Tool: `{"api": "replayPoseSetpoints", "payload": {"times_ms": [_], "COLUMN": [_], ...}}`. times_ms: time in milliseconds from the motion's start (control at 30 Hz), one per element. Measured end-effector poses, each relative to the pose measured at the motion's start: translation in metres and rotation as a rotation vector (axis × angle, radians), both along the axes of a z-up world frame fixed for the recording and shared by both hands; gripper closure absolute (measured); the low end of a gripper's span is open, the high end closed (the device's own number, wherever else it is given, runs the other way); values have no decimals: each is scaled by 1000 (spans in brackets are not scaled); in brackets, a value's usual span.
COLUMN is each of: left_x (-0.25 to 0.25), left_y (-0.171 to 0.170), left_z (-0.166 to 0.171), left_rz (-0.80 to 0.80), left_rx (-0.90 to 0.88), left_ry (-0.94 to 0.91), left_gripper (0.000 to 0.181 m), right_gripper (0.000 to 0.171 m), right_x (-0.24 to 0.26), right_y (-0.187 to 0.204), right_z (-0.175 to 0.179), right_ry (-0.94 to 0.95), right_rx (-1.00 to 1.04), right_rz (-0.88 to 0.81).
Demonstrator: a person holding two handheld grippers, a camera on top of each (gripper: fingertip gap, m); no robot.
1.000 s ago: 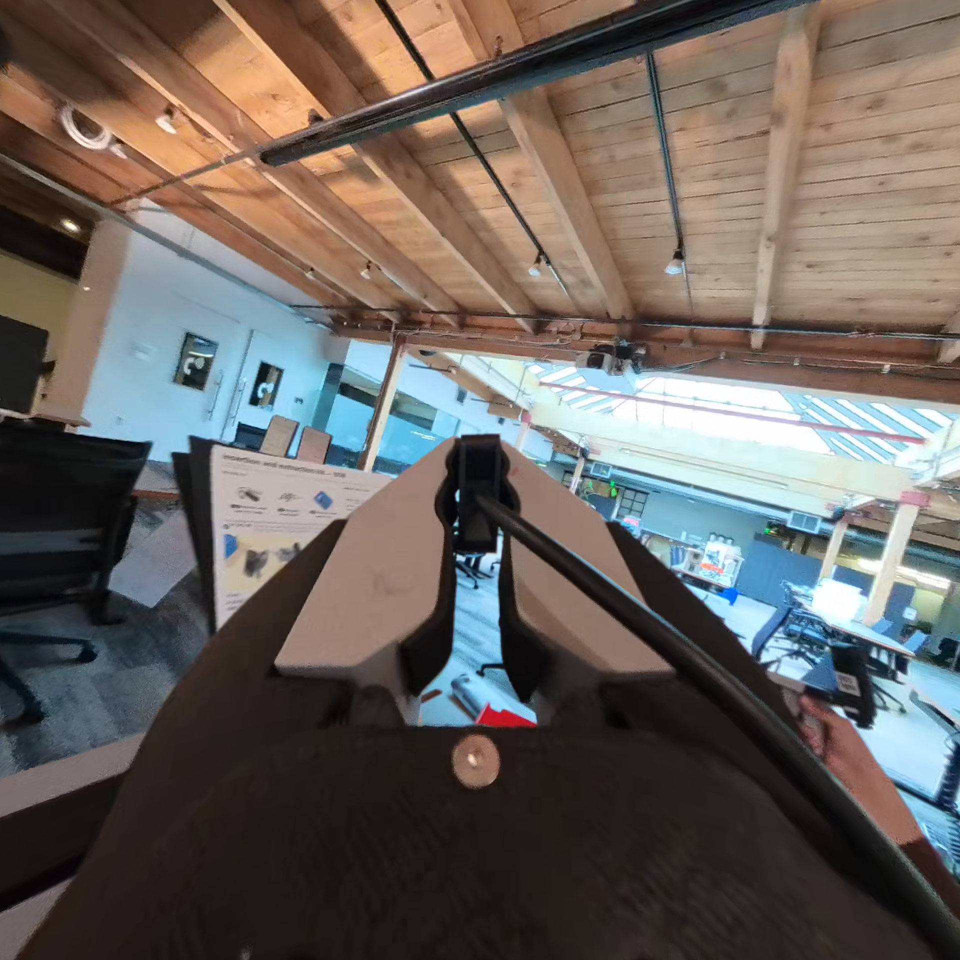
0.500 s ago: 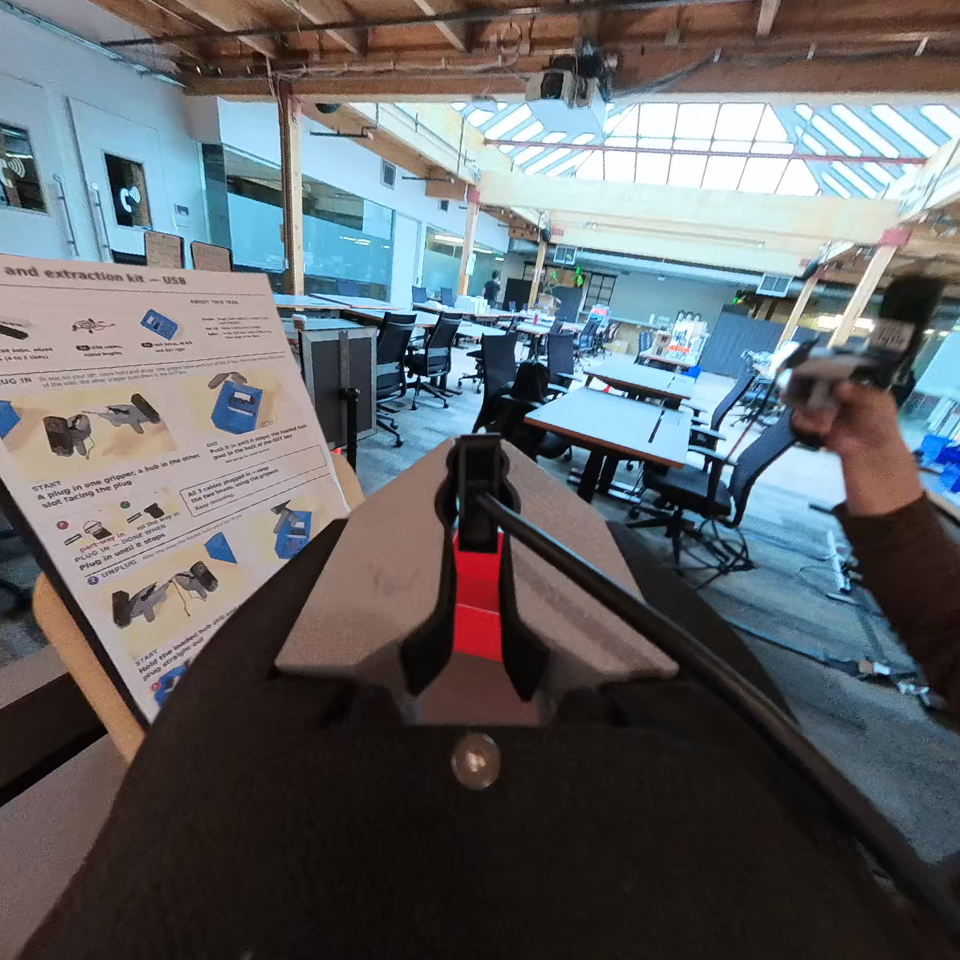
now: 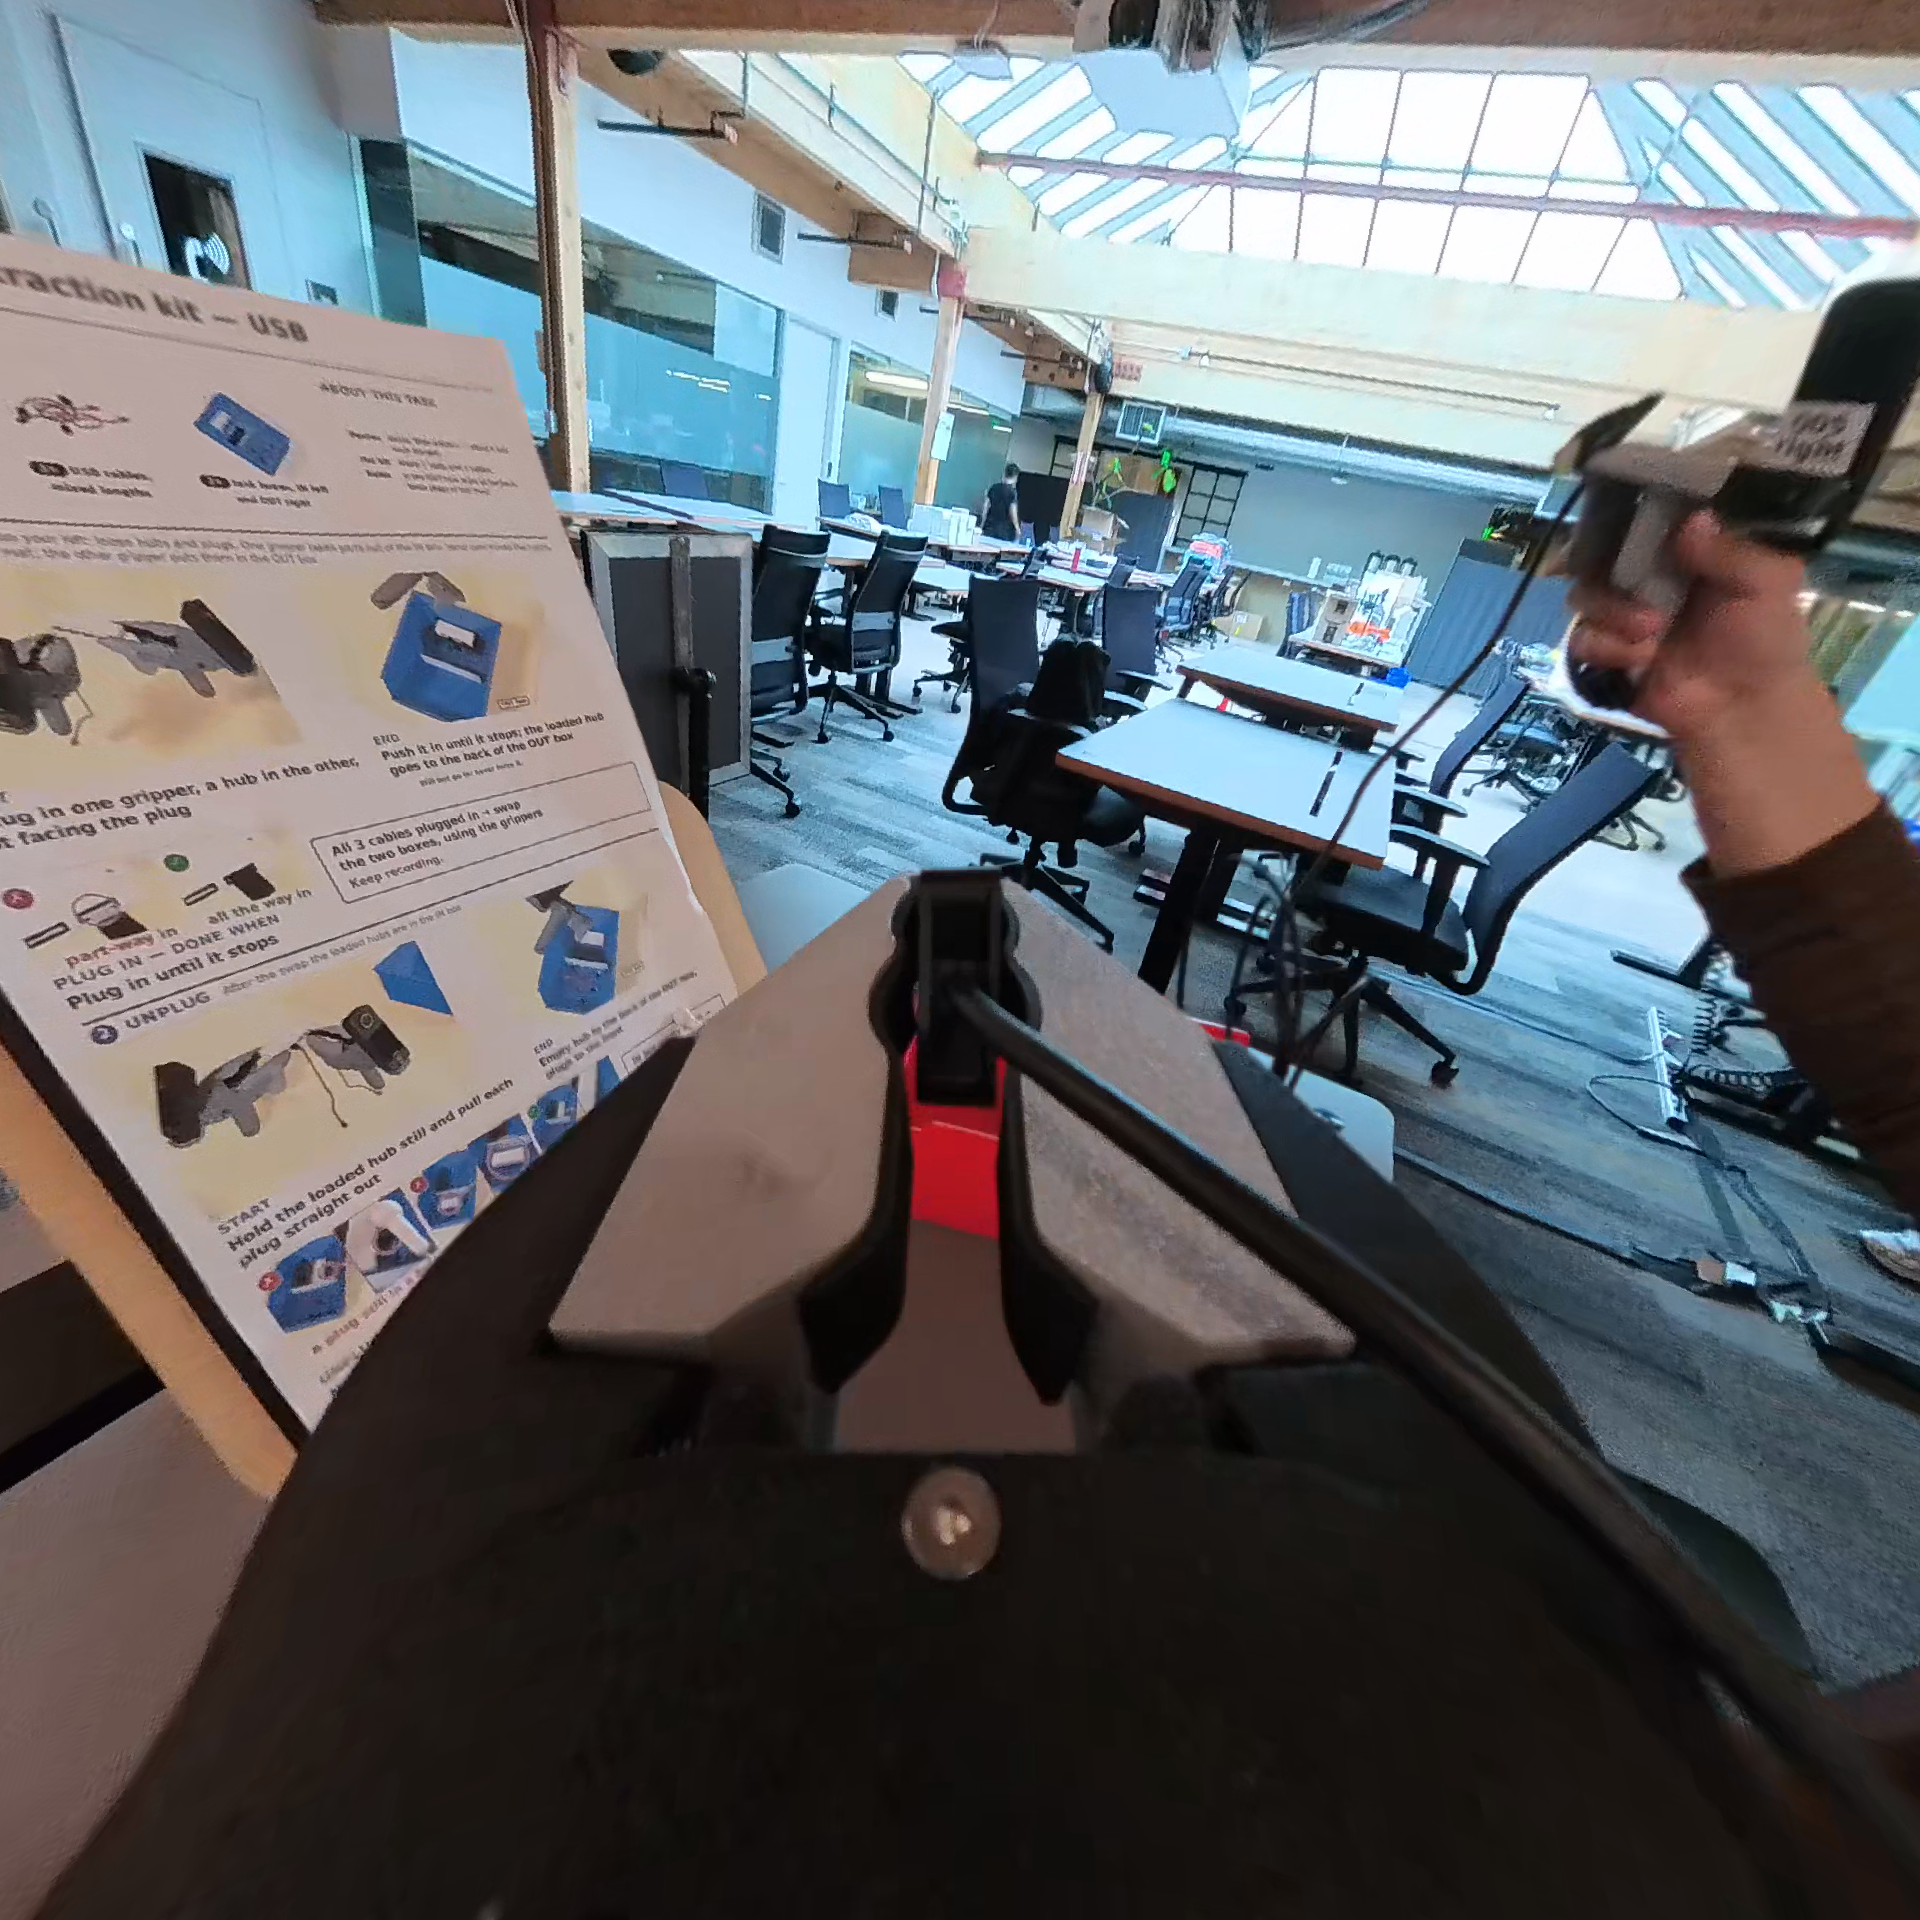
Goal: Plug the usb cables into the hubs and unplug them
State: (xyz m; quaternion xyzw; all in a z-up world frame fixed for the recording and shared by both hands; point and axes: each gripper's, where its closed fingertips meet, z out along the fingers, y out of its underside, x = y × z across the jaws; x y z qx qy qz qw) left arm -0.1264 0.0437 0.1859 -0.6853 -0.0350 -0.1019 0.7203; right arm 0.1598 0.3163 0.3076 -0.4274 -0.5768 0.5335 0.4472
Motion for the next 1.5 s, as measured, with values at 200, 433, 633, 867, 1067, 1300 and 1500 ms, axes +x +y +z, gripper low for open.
{"api": "replayPoseSetpoints", "payload": {"times_ms": [200,433,633,867,1067,1300,1500], "left_x": [-1,59,118,151,188,193,104], "left_y": [2,39,71,85,93,93,75], "left_z": [29,30,-77,-109,-113,-108,-156], "left_rz": [1,-160,-368,-525,-603,-539,-215], "left_rx": [27,-59,-396,-470,-476,-434,-683], "left_ry": [7,243,473,513,522,443,446], "left_gripper": [173,174,173,172,173,167,140], "right_gripper": [167,166,140,103,106,163,164], "right_x": [-28,-73,-73,-82,-101,-116,-105], "right_y": [-3,-22,-8,-83,-181,-189,-151], "right_z": [-110,-295,-335,-279,-263,-252,-184], "right_ry": [-204,-571,-692,-466,-301,-271,-92], "right_rx": [-1,6,233,291,234,300,384], "right_rz": [115,173,25,117,384,370,134]}}
